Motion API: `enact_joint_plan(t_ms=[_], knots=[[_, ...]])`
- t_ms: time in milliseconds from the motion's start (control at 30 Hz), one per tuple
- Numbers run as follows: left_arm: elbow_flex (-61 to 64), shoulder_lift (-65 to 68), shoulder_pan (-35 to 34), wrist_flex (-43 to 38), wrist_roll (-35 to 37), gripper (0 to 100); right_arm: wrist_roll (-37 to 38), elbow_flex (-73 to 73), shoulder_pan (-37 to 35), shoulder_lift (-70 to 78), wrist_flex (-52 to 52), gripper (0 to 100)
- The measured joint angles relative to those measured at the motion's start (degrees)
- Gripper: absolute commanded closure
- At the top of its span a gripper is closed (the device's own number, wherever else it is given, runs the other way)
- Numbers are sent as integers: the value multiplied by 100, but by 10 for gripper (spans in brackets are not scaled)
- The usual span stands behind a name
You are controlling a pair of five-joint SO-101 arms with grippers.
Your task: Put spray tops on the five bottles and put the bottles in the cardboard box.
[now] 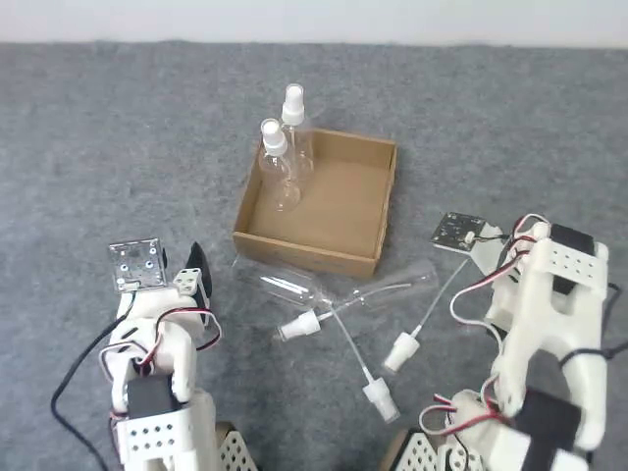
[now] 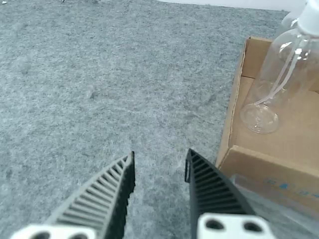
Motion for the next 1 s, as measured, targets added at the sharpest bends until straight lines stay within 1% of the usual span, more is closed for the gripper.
enact_joint_plan(t_ms=[100,133,200,333,433,633,700,1000], knots=[[0,0,0,0,0,842,44,0,158,308,-334,550],[0,0,0,0,0,842,62,0,211,404,-457,566],[0,0,0,0,0,842,62,0,290,571,-659,623],[0,0,0,0,0,842,70,0,378,826,-932,774],[0,0,0,0,0,842,70,0,378,879,-1020,830],[0,0,0,0,0,843,70,0,378,879,-1020,840],[0,0,0,0,0,844,-35,0,378,879,-1020,840],[0,0,0,0,0,844,-1600,-396,378,879,-1020,840]])
